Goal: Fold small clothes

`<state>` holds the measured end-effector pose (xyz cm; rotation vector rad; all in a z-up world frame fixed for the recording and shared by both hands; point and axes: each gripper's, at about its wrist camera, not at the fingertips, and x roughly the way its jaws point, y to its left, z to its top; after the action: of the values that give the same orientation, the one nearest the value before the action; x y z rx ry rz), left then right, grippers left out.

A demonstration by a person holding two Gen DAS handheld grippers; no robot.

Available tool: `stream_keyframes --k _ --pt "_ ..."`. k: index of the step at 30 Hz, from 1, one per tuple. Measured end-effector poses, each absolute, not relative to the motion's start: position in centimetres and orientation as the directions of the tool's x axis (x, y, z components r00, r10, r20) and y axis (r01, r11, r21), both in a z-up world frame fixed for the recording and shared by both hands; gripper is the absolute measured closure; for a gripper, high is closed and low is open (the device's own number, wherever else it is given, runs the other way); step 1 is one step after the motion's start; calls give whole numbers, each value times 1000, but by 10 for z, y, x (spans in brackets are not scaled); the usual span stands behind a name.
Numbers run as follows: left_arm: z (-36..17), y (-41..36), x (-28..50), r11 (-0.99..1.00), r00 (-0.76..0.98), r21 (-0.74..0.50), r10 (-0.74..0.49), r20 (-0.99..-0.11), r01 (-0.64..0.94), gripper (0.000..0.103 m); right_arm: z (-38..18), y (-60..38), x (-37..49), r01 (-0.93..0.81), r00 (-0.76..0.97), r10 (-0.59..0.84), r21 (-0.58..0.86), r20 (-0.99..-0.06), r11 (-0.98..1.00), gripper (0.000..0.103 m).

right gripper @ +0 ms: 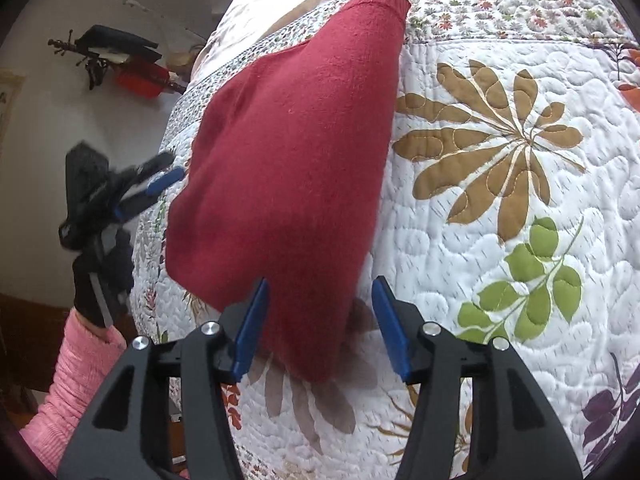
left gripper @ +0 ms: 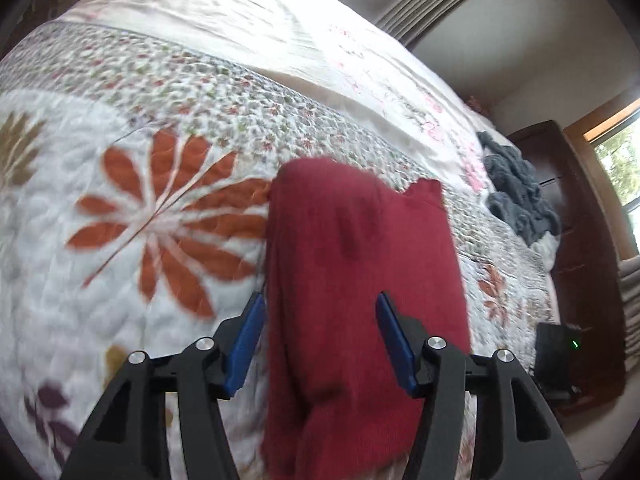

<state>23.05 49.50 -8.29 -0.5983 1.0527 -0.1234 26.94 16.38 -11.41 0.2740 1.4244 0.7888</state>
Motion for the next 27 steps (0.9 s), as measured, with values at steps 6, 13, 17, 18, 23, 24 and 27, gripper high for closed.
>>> stream_keyframes --k 6,13,17,18,23,24,27 --pt "-102 494 269 831 469 -498 -347 -812 -247 94 -119 179 269 -345 -43 606 581 -794 737 50" --pt "-102 503 270 869 473 -427 -276 -837 -249 94 -124 183 264 -350 -43 610 584 -791 733 50" --pt "-119 507 265 843 455 -468 -320 -831 -263 92 -125 193 263 -343 -46 597 574 -801 743 50" --pt "-115 507 263 835 465 -486 -333 -820 -258 90 -124 194 262 -344 -44 594 571 -803 745 50" --pt "-89 513 242 812 503 -542 -384 -775 -215 56 -112 188 263 -351 -17 606 572 -795 741 50" --pt "-85 515 238 805 508 -555 -396 -765 -209 45 -109 186 264 -347 -11 618 582 -786 735 50" --pt "-85 524 230 779 502 -594 -438 -746 -203 41 -105 183 269 -328 0 646 611 -763 721 46"
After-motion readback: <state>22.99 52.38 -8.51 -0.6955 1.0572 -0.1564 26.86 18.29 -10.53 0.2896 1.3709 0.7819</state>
